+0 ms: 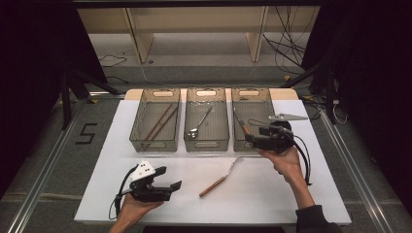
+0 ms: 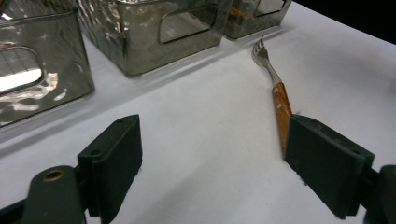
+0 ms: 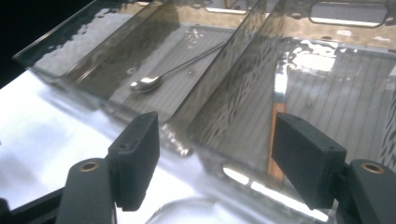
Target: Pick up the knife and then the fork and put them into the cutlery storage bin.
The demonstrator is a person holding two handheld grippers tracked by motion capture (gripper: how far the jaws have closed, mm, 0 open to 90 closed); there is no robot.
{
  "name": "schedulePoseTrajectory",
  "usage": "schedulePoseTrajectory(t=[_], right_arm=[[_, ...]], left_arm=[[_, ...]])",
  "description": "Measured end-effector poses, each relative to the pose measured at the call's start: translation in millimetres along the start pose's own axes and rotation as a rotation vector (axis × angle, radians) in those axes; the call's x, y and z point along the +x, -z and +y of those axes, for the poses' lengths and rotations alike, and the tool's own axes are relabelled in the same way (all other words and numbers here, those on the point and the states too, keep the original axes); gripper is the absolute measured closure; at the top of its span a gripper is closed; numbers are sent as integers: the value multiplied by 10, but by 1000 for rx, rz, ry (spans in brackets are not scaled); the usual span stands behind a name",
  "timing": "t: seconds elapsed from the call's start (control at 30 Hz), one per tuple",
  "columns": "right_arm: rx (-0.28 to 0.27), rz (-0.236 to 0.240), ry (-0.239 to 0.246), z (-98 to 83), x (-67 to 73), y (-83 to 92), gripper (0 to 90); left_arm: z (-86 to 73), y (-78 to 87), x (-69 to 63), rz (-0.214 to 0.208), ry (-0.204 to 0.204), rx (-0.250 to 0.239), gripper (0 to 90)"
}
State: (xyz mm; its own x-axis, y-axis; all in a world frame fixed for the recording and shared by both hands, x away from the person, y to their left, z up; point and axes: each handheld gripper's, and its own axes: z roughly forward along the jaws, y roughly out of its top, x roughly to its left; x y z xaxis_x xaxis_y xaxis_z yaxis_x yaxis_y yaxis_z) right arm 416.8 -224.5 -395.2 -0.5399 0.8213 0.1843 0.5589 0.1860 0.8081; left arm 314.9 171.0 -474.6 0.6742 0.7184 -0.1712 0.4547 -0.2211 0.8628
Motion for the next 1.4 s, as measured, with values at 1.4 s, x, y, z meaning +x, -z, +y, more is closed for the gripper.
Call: schedulePoseTrajectory(t=[1.4], right_arm=[[-22, 57, 32, -735, 262, 350, 287]], left_arm=[[388, -640, -493, -62, -107, 247, 222]])
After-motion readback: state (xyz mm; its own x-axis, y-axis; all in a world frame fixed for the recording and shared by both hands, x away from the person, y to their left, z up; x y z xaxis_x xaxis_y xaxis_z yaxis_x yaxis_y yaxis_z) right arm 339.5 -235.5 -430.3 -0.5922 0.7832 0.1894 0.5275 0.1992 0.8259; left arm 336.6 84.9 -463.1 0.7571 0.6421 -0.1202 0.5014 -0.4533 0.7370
